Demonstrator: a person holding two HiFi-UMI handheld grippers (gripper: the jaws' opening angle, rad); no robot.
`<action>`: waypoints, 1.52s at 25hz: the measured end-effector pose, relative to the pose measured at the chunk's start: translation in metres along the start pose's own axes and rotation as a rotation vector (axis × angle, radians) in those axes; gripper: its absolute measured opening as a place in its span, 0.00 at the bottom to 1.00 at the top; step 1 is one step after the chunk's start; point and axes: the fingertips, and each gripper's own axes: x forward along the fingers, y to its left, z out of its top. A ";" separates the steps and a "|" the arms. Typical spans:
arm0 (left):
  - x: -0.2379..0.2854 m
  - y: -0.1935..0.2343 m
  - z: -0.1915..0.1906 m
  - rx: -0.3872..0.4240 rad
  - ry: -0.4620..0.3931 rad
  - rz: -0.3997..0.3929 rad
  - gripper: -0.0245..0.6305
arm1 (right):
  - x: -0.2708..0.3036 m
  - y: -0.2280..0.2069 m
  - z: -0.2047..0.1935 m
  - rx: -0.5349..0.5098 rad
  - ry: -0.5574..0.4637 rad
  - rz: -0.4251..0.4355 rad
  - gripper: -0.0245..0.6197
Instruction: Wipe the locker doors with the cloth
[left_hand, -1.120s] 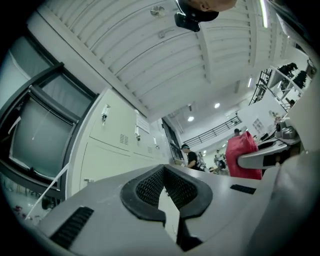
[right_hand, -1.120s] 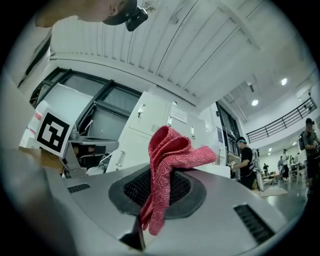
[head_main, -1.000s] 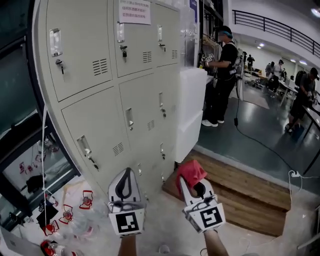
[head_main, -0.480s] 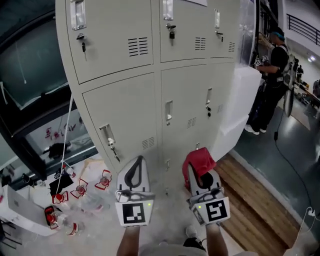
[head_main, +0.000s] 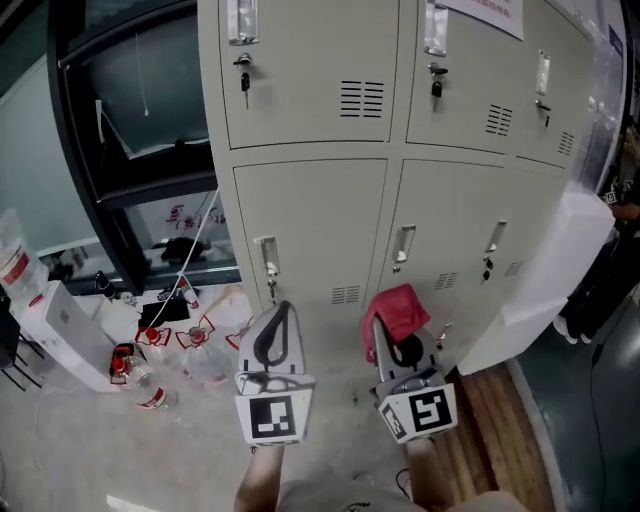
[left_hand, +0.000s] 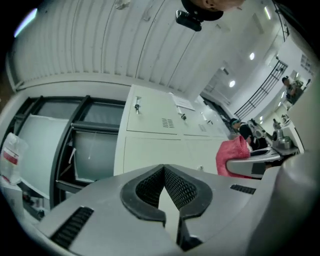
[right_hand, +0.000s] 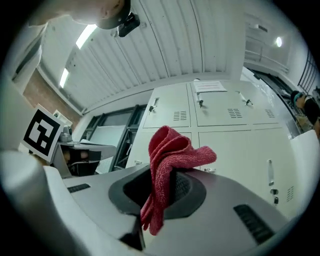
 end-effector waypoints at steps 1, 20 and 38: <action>-0.003 0.001 0.000 -0.003 0.007 0.026 0.06 | 0.002 0.000 -0.001 0.009 -0.005 0.023 0.08; -0.023 0.005 0.012 0.075 0.037 0.183 0.06 | 0.011 0.015 -0.002 0.060 -0.040 0.181 0.08; 0.028 0.033 0.107 0.101 -0.150 0.168 0.06 | 0.061 0.037 0.088 -0.063 -0.251 0.213 0.08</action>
